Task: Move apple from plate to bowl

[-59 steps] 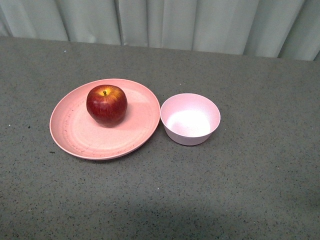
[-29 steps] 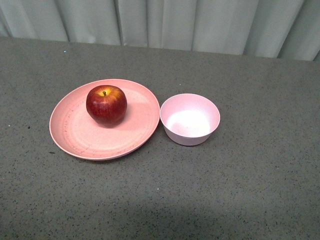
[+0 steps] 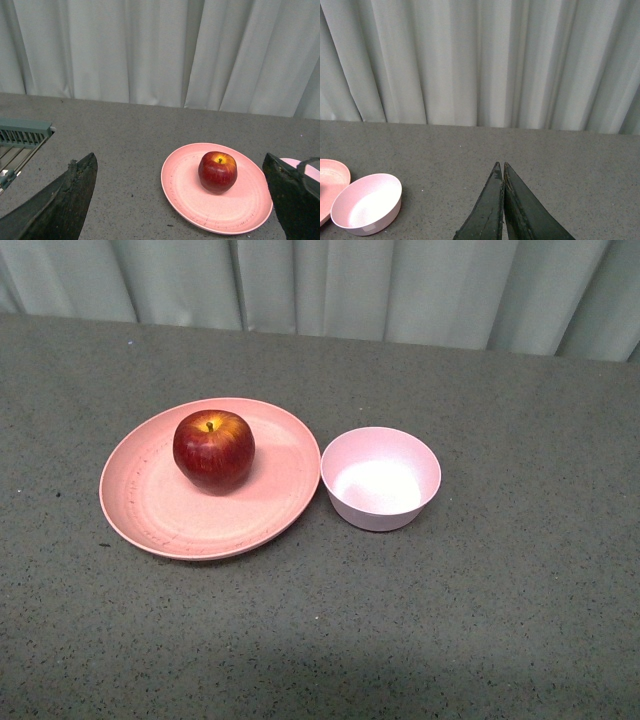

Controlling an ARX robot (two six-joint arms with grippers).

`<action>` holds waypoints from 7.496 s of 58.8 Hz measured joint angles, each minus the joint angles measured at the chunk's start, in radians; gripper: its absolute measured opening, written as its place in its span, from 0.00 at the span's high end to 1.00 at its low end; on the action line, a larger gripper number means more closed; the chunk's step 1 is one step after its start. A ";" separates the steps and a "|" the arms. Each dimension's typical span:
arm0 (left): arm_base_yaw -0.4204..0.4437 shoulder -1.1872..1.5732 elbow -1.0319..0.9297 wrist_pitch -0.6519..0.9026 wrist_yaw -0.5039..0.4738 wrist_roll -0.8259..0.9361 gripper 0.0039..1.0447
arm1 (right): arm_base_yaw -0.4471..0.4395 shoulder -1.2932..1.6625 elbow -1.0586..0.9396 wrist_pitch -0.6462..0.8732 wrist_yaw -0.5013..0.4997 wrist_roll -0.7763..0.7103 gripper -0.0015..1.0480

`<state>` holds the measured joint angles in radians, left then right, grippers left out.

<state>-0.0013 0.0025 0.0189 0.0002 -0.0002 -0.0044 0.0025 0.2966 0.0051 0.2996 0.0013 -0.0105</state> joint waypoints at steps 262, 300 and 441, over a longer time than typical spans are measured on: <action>-0.427 1.911 0.955 0.306 0.163 -0.070 0.39 | 0.000 -0.293 0.001 -0.298 -0.003 0.001 0.09; -0.531 2.099 1.112 0.298 0.118 -0.090 0.39 | 0.000 -0.293 0.001 -0.298 -0.002 0.001 0.09; -0.148 1.108 0.072 1.001 -0.147 -0.003 0.97 | 0.000 -0.293 0.001 -0.298 -0.003 0.001 0.09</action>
<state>-0.1497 1.1103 0.0914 1.0016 -0.1471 -0.0078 0.0025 0.0040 0.0059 0.0013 -0.0017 -0.0097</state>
